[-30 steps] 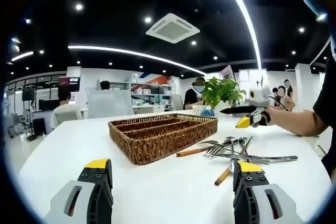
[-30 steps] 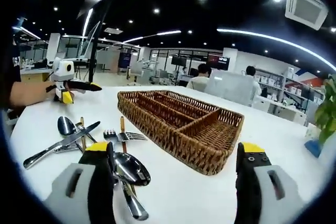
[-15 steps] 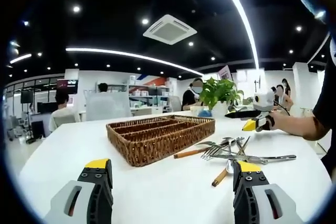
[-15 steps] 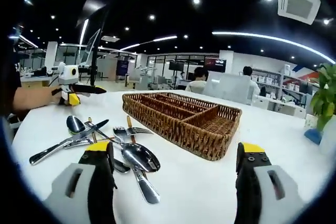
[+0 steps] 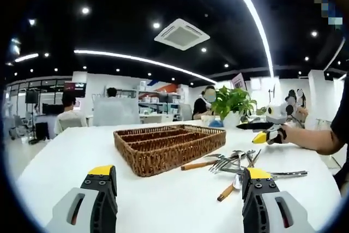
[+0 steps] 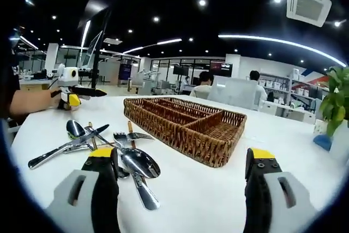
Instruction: Arrange the knives, forks, and spoons in their matching storage slots by inserting each utensil handle-first until every utensil is classified and aligned in the correct compartment
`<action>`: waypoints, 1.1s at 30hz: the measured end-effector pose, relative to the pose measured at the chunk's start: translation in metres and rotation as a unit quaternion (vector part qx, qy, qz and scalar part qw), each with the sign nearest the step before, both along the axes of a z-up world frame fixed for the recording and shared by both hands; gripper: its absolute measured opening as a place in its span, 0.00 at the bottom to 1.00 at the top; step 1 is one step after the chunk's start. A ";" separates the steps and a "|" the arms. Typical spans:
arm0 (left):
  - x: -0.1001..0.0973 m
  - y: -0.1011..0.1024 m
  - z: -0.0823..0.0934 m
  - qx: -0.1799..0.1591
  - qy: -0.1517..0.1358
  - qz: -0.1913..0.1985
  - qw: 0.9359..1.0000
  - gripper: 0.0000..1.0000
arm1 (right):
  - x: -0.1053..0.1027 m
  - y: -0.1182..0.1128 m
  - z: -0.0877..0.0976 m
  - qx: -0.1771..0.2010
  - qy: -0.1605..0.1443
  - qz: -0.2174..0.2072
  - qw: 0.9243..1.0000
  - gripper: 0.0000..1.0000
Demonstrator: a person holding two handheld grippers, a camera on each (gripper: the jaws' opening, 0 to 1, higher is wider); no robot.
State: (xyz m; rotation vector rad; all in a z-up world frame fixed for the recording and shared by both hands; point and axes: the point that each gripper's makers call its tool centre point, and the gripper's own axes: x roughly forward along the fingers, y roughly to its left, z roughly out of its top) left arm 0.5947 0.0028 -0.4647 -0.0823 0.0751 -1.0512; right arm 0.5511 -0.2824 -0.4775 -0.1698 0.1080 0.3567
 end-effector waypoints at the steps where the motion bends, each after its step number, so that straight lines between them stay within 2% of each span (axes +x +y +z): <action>1: -0.005 -0.003 -0.002 0.014 0.000 -0.003 1.000 1.00 | 0.000 -0.001 0.000 0.001 0.000 -0.001 1.000 0.99; 2: -0.008 -0.005 -0.003 0.020 -0.002 -0.006 1.000 1.00 | 0.000 -0.002 0.000 0.002 0.000 -0.001 1.000 0.99; 3: -0.017 -0.009 -0.007 0.047 -0.023 -0.009 0.999 1.00 | 0.000 -0.003 -0.001 0.003 0.001 -0.003 1.000 0.99; 5: -0.025 -0.015 -0.011 0.060 -0.024 -0.005 0.998 1.00 | 0.000 -0.004 0.000 0.002 0.001 -0.005 1.000 0.99; 8: -0.034 -0.018 -0.014 0.084 -0.036 0.025 0.995 1.00 | -0.002 -0.003 0.006 0.003 -0.007 -0.004 1.000 0.99; 11: -0.051 -0.027 -0.012 0.083 -0.017 0.024 0.996 1.00 | -0.002 -0.002 0.007 0.001 -0.011 -0.001 1.000 0.99; 17: -0.079 -0.051 -0.007 0.085 -0.024 -0.003 0.996 1.00 | -0.002 0.000 0.006 -0.001 -0.010 0.004 1.000 0.99; 20: -0.093 -0.064 -0.010 0.079 -0.001 -0.025 0.997 1.00 | -0.003 0.001 0.007 0.001 -0.011 0.005 1.000 0.99; 23: -0.099 -0.076 -0.017 0.095 0.011 -0.024 0.995 1.00 | -0.003 0.001 0.008 0.000 -0.013 0.006 1.000 0.99; 24: -0.098 -0.076 -0.025 0.128 0.010 -0.012 0.992 1.00 | -0.003 0.001 0.008 0.002 -0.013 0.006 1.000 0.99; 25: -0.095 -0.079 -0.026 0.138 -0.004 -0.006 0.990 1.00 | -0.003 0.001 0.009 0.003 -0.014 0.006 1.000 0.99; 30: -0.103 -0.097 -0.027 0.130 0.013 -0.017 0.991 1.00 | -0.002 0.001 0.007 0.004 -0.012 0.006 1.000 0.99; 33: -0.108 -0.104 -0.033 0.140 0.017 -0.026 0.990 1.00 | -0.001 -0.001 0.005 0.003 -0.010 0.005 1.000 0.99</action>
